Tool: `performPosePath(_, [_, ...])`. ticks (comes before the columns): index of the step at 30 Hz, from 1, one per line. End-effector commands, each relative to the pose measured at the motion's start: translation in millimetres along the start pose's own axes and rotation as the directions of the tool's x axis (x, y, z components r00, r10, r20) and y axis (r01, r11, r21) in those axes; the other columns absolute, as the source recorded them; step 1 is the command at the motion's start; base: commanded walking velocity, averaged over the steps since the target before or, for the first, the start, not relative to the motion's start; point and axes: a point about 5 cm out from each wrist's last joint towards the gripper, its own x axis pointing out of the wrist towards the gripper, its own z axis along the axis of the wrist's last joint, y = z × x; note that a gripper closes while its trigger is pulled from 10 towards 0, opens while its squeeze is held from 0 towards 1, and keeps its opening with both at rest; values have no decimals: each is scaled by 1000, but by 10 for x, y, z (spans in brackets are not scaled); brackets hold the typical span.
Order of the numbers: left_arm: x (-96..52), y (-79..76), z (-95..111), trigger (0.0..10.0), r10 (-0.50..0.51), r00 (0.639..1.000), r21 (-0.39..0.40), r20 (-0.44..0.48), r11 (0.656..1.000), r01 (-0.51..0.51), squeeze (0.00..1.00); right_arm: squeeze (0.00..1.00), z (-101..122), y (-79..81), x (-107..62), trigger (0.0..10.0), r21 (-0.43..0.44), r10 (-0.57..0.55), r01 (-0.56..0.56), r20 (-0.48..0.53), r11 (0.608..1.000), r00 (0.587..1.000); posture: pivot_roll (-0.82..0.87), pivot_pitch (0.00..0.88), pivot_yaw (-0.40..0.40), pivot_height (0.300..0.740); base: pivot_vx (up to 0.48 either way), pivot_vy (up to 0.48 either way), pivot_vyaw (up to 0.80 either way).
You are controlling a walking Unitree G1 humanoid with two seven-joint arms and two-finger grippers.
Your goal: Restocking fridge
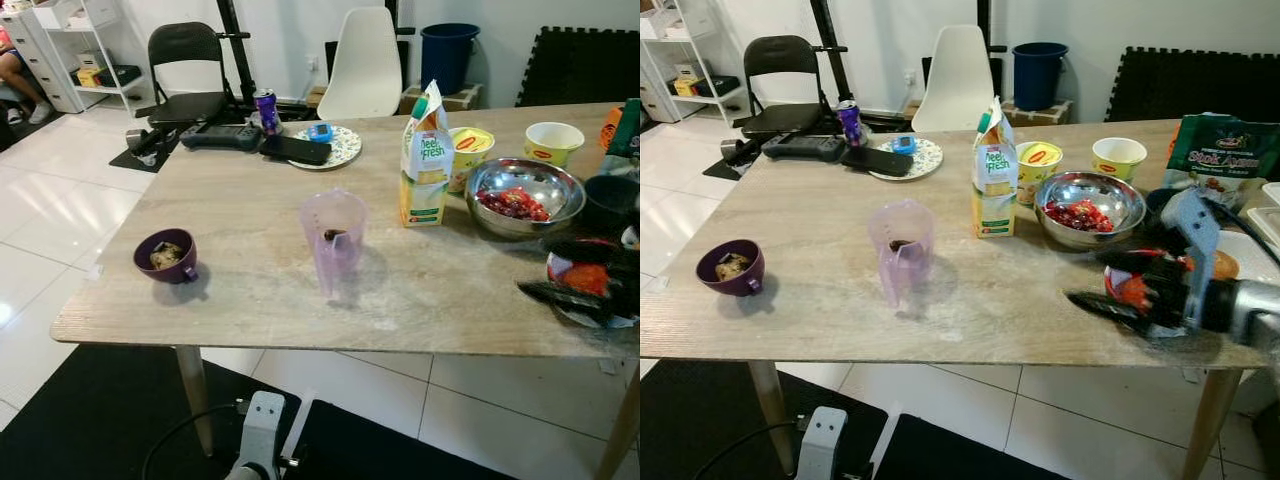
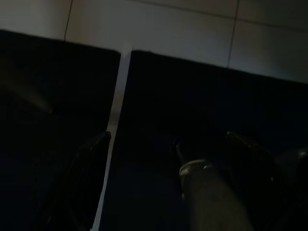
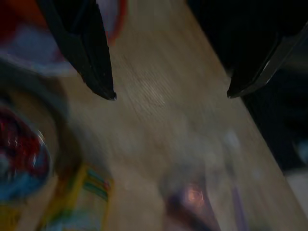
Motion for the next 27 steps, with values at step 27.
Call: performPosePath(27, [-38,106,-90,10000,31,999,4,-24,1000,-31,0,0,-339,-252,8,10000,-159,-129,70,-398,985,908,-86,107,76,740,0,0,0])
